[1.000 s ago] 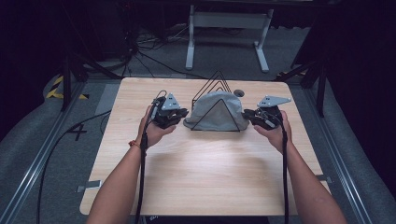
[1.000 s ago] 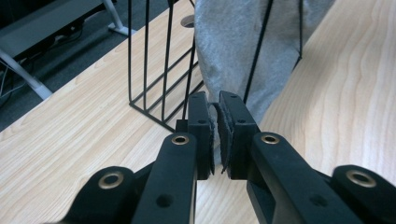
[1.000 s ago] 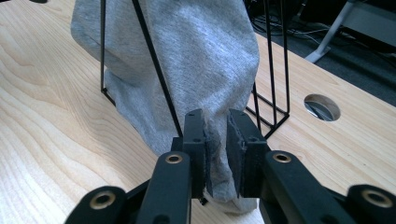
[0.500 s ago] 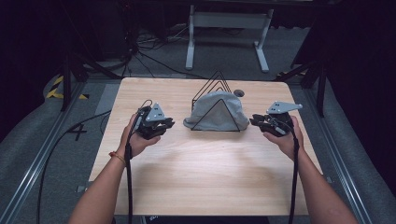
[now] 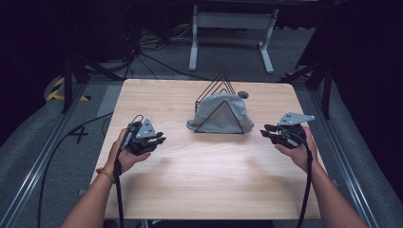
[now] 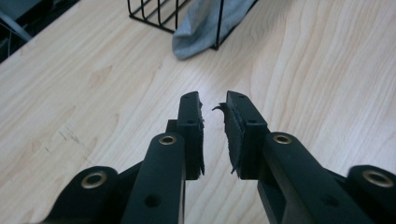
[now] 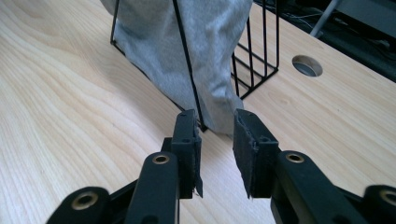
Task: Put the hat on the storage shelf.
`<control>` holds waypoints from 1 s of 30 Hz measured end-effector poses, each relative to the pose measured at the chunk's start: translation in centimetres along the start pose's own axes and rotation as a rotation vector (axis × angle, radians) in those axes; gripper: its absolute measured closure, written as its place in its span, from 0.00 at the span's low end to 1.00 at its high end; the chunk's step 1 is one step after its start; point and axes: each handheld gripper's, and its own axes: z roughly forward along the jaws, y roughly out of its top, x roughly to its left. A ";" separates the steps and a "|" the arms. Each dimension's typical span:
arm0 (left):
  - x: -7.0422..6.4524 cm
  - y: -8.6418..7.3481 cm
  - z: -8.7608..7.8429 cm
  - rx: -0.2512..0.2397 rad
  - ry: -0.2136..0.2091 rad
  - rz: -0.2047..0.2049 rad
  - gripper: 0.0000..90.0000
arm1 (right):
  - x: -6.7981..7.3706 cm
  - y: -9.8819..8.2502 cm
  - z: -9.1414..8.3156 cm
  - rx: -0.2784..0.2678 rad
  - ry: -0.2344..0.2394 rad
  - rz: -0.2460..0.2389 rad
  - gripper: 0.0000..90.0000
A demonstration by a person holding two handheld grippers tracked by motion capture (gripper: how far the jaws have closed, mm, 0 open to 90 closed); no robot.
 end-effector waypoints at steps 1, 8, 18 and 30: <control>0.0 -0.2 -0.1 0.007 0.002 0.003 0.83 | 0.0 0.0 0.0 0.000 0.000 0.000 0.77; -0.8 -1.8 -0.8 0.041 -0.003 0.011 0.73 | 0.2 -1.7 -0.9 0.016 -0.013 -0.004 0.64; -1.1 -4.6 -0.9 0.072 -0.063 -0.038 0.49 | 0.4 -5.1 -1.7 0.045 -0.017 0.031 0.47; -2.2 -8.9 -0.5 0.098 -0.041 -0.095 0.26 | 0.9 -10.5 -2.6 0.088 -0.049 0.090 0.37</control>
